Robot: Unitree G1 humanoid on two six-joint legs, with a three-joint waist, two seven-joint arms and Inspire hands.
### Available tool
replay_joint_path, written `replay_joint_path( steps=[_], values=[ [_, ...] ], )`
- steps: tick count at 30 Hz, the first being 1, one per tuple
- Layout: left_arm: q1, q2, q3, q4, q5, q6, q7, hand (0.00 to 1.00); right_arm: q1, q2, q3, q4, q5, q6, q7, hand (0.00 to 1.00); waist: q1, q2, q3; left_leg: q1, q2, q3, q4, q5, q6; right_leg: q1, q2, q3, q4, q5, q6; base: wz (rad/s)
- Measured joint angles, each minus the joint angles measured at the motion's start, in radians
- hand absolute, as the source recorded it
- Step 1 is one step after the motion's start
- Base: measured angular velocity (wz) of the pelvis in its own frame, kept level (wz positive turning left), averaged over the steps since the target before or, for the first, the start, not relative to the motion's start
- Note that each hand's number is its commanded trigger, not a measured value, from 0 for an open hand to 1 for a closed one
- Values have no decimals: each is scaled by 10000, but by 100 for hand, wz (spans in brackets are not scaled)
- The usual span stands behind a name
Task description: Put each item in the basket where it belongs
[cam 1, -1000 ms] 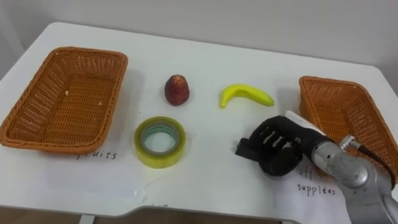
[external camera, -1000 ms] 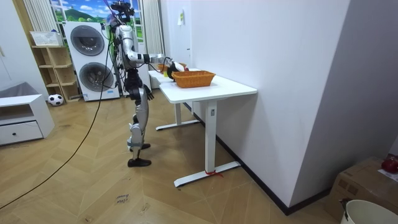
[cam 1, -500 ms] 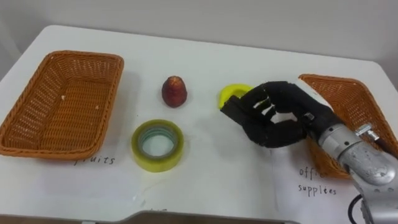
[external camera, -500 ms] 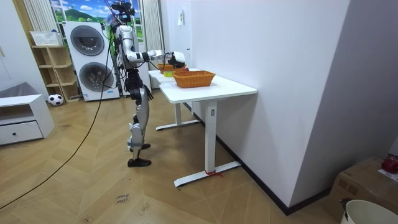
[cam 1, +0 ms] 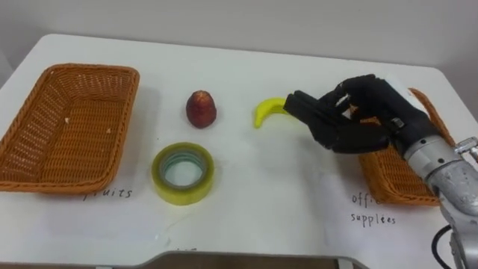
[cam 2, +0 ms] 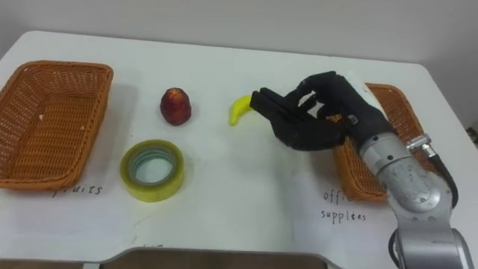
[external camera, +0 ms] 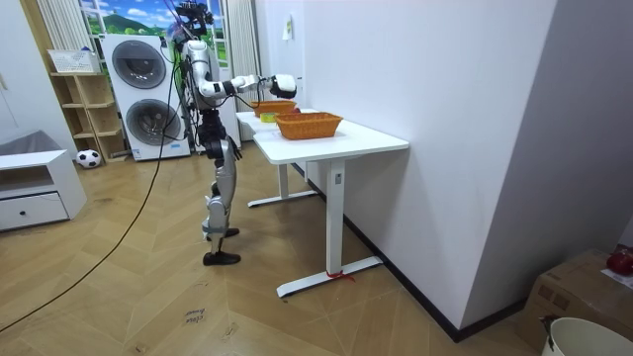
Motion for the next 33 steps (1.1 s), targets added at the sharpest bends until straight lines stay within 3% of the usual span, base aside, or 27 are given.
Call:
replay_joint_path(
  steps=[7, 16, 21, 26, 33],
  values=[
    [65, -34, 628, 51, 38, -43, 64, 0, -15, 0, -585, -3, 75, 0, -440, 100, 6, -247, 3, -30, 2, 0, -6, -3, 1, -23, 3, -49, 0, 0, 0, 0],
    [71, -132, 1073, 308, 404, -44, 82, 0, -15, -31, -1318, 164, 132, -10, -881, 100, -72, -189, 38, -52, 5, -5, -20, -4, 0, -27, 1, -147, -4, 0, 0, 0],
    [140, -135, 1319, 273, 613, -43, 66, 0, 7, -32, -1642, 415, 151, -138, -1069, 100, -231, -169, 8, -58, 8, -5, -6, -3, 0, -24, -3, -178, -2, 0, 0, 0],
    [269, -151, 1386, 207, 612, -36, 77, 0, 64, -31, -1651, 672, 387, -198, -1597, 100, -425, -92, -109, -38, 10, 7, 10, -3, 1, -18, -7, -186, -4, 0, 0, 0],
    [282, -171, 1511, 175, 590, -38, 79, 0, 71, -31, -1838, 1457, 732, -333, -1902, 100, -532, -92, -134, 53, 15, 121, 23, -2, 1, 28, -12, -101, -1, 0, 0, -5]
  ],
)
